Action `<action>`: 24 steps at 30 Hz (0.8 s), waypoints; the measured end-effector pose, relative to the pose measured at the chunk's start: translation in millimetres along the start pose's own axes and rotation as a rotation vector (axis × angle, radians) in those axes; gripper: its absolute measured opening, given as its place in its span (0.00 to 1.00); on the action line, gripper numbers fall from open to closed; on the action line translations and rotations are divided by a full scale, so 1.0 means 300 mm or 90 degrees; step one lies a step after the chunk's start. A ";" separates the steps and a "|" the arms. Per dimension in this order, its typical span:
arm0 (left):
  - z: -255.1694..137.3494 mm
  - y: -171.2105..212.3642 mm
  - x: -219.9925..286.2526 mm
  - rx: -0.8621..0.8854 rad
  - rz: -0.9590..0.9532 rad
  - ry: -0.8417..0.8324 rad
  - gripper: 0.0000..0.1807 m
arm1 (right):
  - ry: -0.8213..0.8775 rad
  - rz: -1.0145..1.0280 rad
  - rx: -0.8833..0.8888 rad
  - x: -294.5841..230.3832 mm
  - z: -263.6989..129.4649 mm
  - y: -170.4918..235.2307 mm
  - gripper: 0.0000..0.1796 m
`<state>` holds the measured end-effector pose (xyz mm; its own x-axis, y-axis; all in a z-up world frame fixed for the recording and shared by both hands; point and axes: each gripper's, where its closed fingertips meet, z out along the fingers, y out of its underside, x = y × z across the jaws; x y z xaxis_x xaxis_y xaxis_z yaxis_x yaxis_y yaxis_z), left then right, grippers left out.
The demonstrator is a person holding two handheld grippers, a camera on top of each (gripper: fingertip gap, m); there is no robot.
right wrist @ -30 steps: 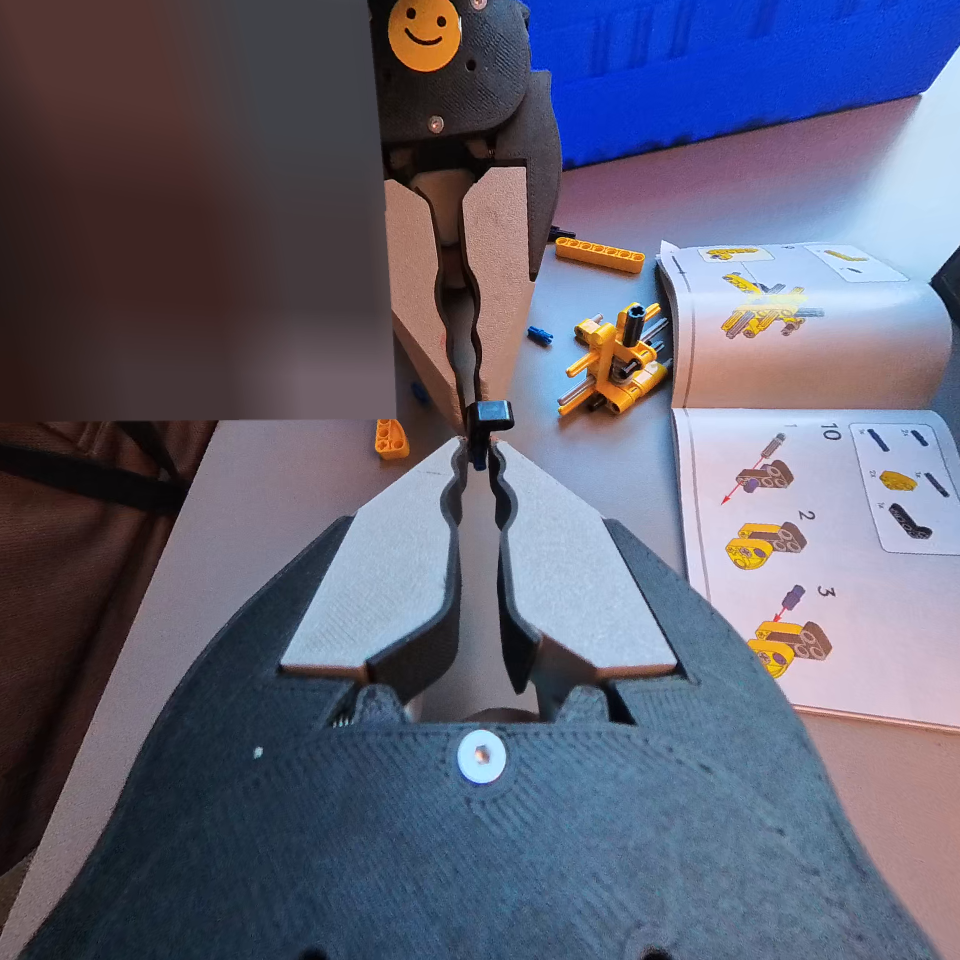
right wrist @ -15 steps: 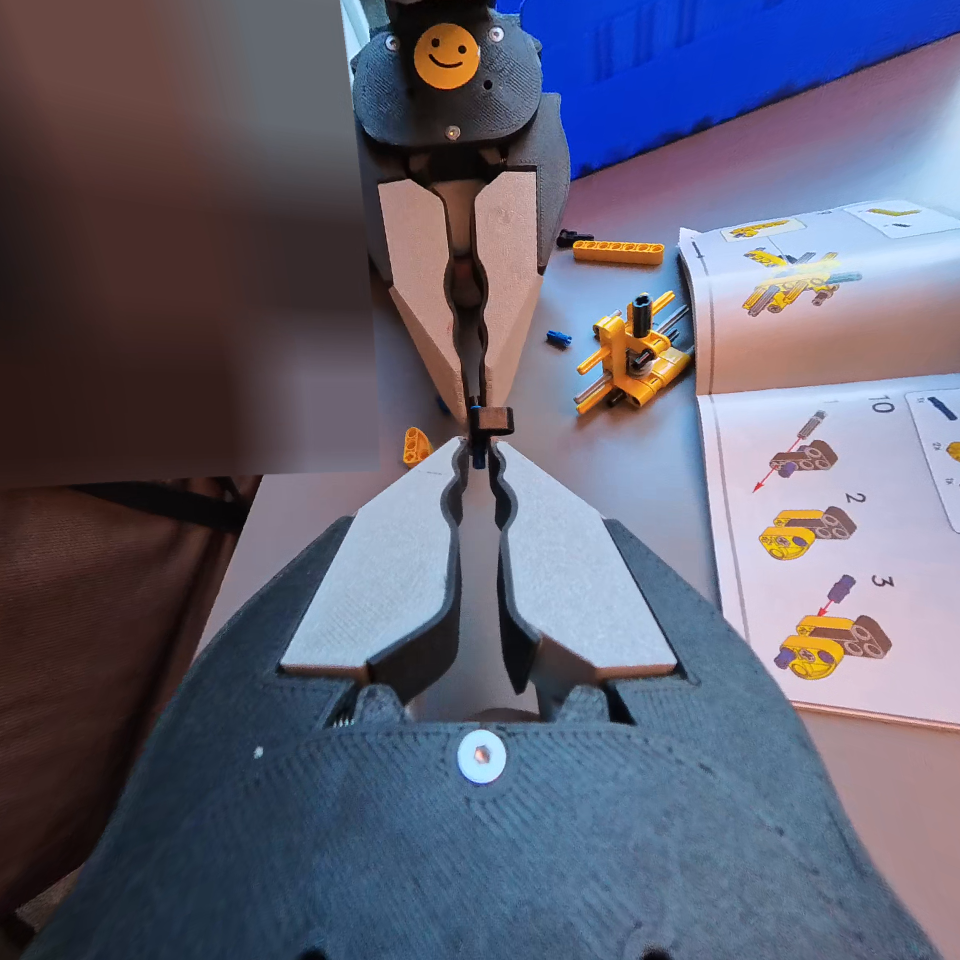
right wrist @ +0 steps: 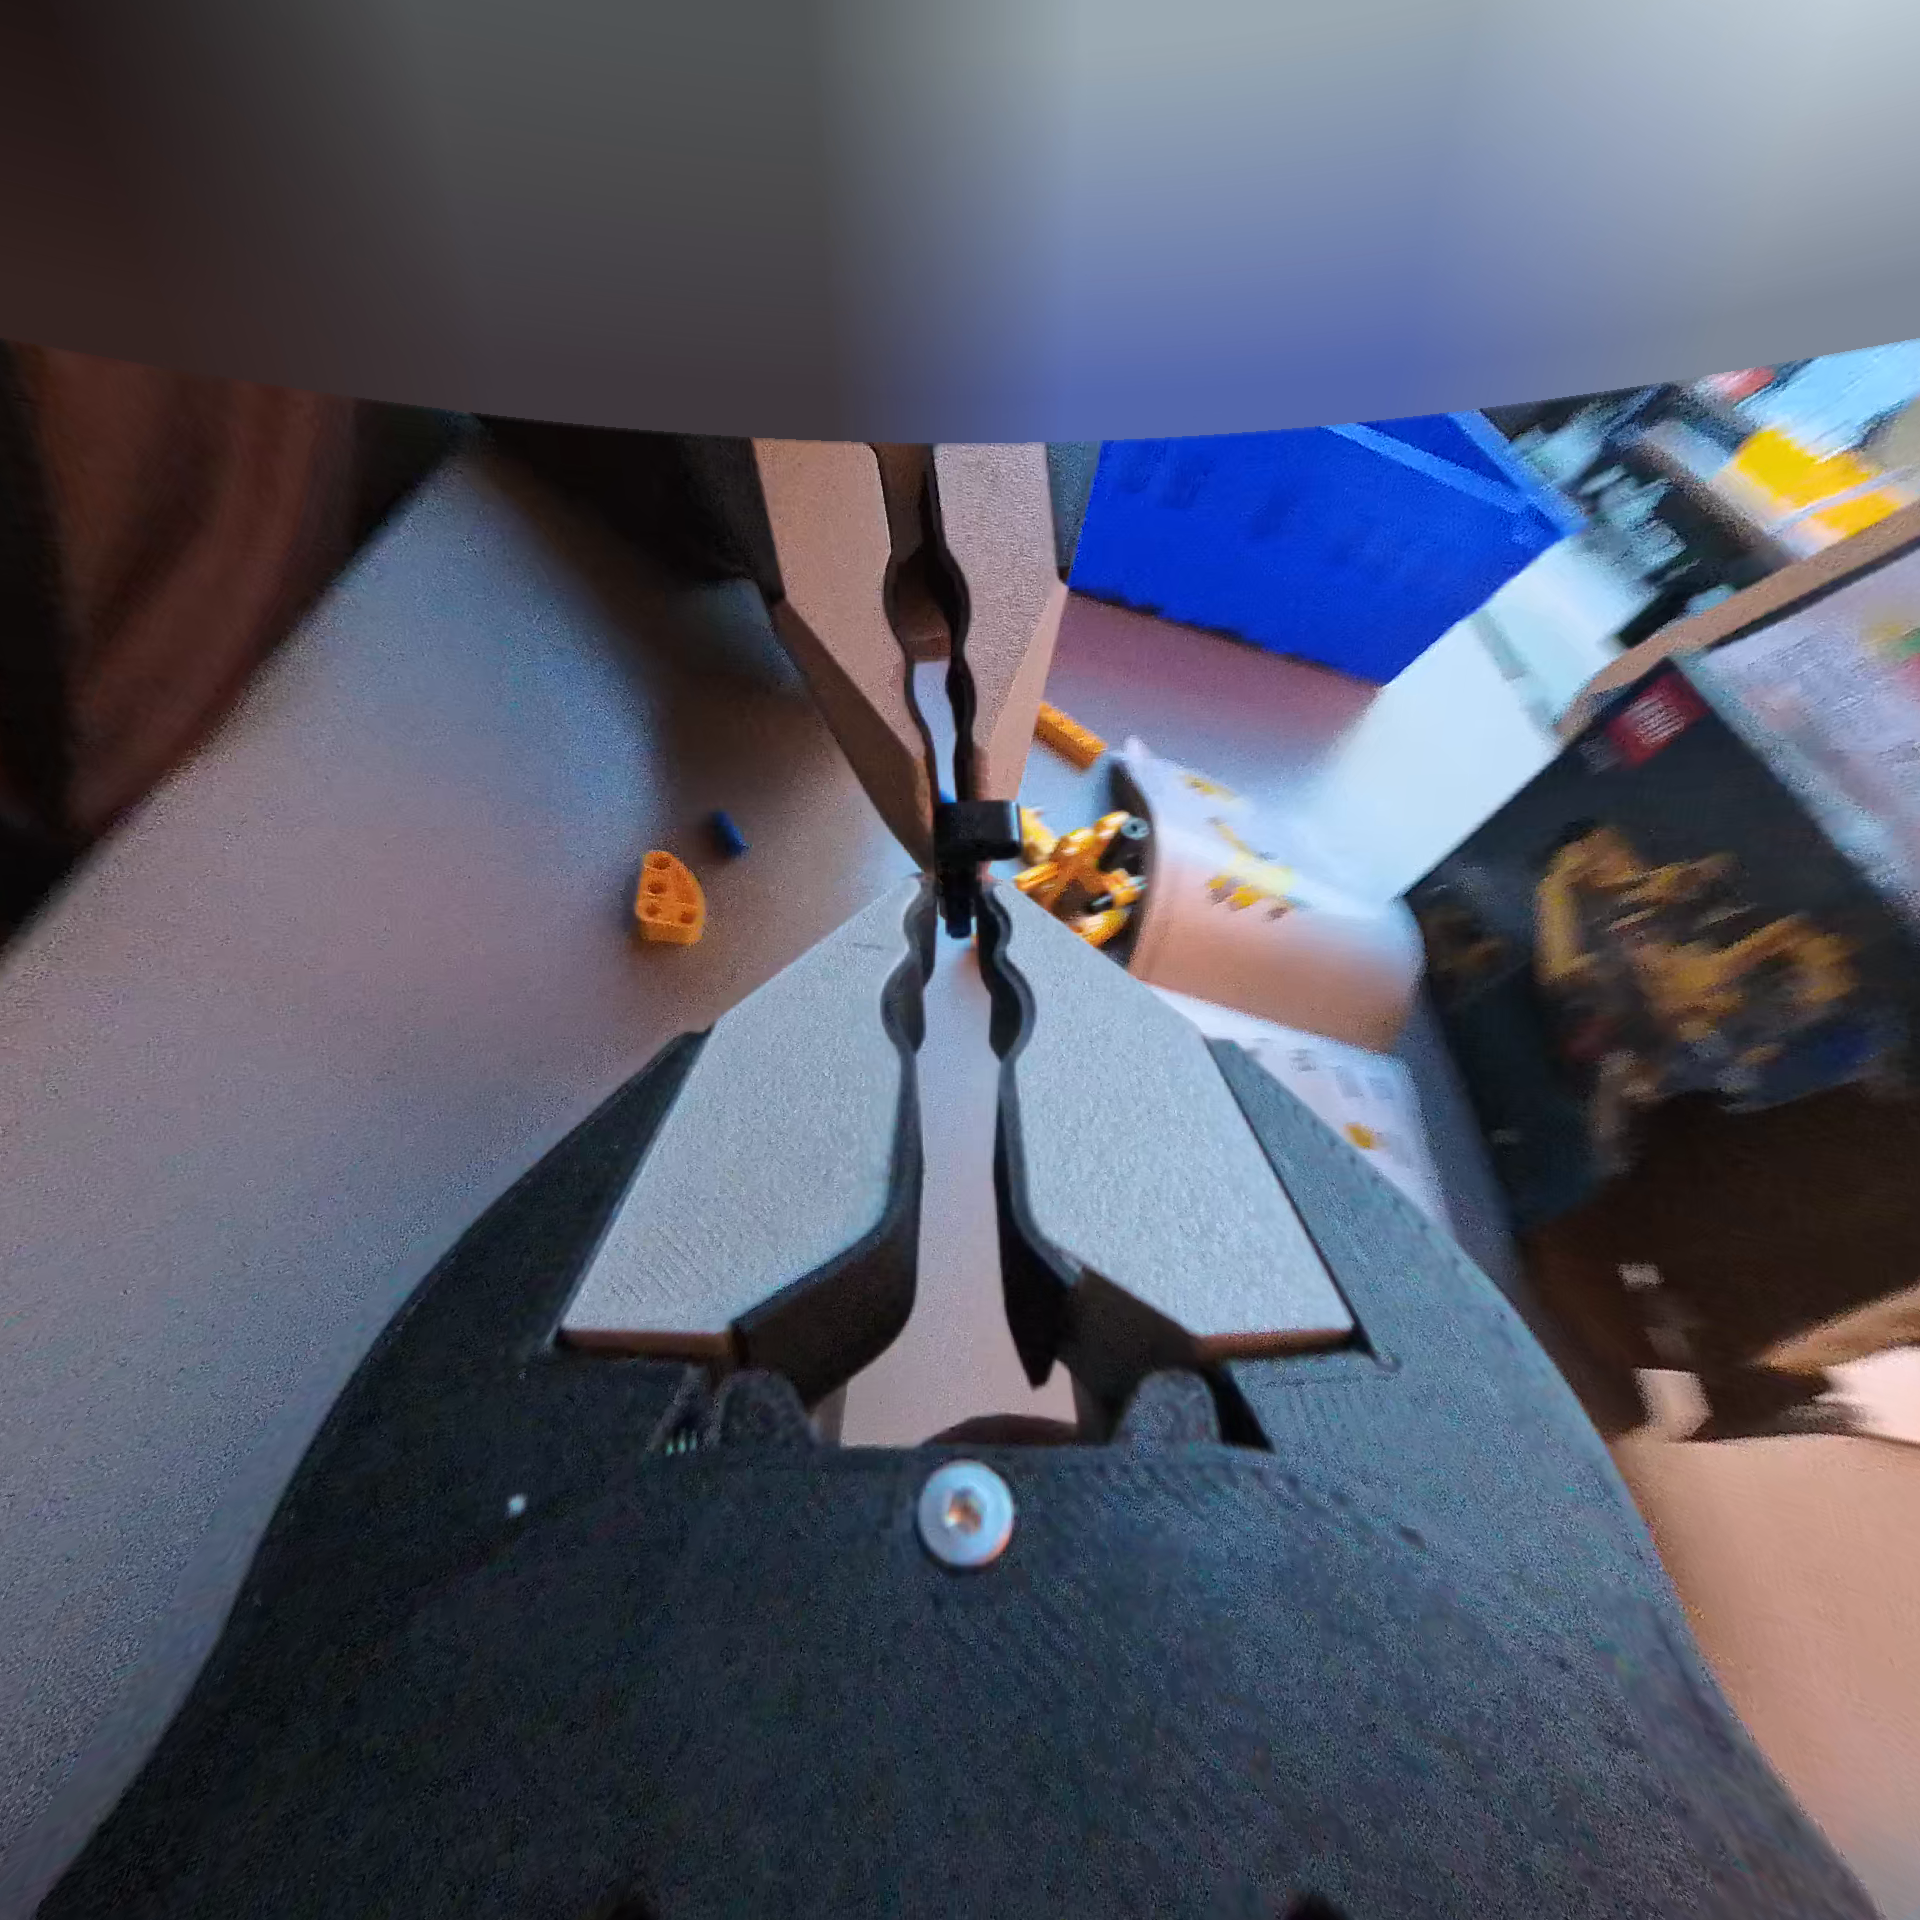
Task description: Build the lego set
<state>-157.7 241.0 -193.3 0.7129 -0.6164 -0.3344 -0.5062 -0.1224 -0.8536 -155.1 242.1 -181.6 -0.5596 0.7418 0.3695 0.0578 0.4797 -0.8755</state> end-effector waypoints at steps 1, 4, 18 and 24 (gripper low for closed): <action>0.000 -0.001 -0.005 -0.003 0.050 -0.027 0.01 | 0.028 -0.043 -0.006 0.004 -0.002 -0.009 0.02; 0.000 -0.003 -0.022 -0.008 0.153 -0.093 0.01 | 0.071 -0.114 -0.016 0.007 -0.004 -0.021 0.02; 0.006 0.007 -0.005 -0.011 0.195 -0.090 0.01 | 0.056 -0.114 -0.059 -0.001 0.013 0.030 0.05; 0.016 0.029 0.036 -0.015 0.058 0.017 0.01 | 0.001 -0.044 -0.075 -0.025 0.030 0.063 0.07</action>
<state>-151.9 237.0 -206.2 0.6508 -0.6459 -0.3991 -0.5797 -0.0832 -0.8106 -157.3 241.4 -203.7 -0.5643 0.7057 0.4285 0.1154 0.5813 -0.8054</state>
